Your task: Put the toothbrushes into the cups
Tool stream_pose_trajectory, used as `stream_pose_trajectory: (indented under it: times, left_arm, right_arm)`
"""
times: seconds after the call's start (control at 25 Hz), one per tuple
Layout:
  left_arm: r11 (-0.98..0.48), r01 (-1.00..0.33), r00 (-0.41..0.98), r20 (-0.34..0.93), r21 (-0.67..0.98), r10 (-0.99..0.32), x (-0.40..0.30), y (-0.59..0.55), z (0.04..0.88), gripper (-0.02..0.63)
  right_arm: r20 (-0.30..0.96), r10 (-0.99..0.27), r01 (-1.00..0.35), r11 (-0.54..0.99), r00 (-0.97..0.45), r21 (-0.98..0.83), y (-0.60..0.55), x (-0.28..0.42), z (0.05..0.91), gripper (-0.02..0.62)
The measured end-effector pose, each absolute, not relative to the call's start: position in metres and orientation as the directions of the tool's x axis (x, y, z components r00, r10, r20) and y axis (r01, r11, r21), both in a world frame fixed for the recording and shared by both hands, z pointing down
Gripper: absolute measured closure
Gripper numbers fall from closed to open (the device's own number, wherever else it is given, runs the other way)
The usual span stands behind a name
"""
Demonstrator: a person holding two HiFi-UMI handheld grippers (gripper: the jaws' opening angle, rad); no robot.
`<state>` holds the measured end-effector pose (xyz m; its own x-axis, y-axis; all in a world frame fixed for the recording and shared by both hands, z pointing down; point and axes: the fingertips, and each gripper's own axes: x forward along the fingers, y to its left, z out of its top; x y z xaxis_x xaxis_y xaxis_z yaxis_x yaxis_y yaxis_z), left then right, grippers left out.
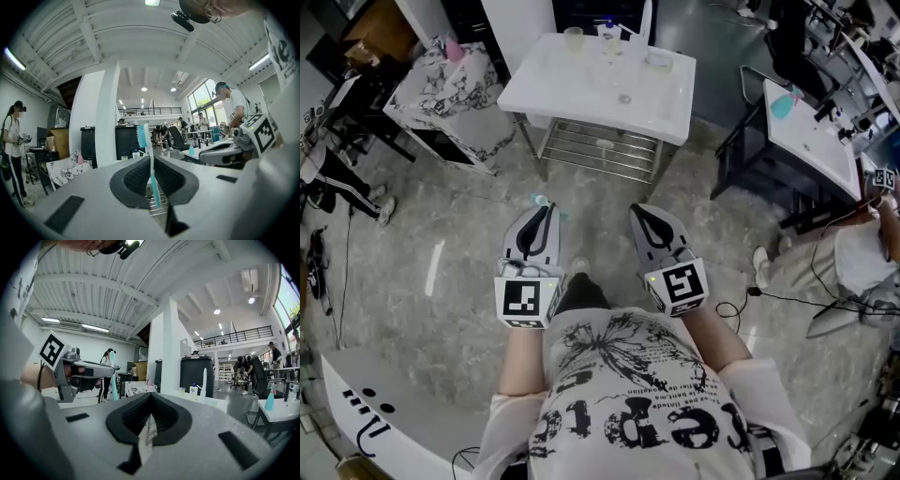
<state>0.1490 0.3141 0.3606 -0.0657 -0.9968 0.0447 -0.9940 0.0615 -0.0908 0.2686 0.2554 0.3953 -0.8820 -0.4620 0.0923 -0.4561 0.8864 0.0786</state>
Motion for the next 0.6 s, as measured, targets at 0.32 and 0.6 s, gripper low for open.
stream_pose_trajectory:
  times: [0.32, 0.6]
  left_arm:
    - [0.046, -0.996, -0.048, 0.030, -0.077, -0.998, 0.064, 0.254, 0.353, 0.578]
    - [-0.016, -0.994, 0.012, 0.041, -0.107, -0.999, -0.016, 0.189, 0.348, 0.578]
  right_arm:
    - [0.093, -0.476, -0.467, 0.878, -0.874, 0.105, 0.197, 0.184, 0.389, 0.603]
    - [0.096, -0.506, -0.499, 0.862, -0.857, 0.092, 0.132, 0.098, 0.388, 0.603]
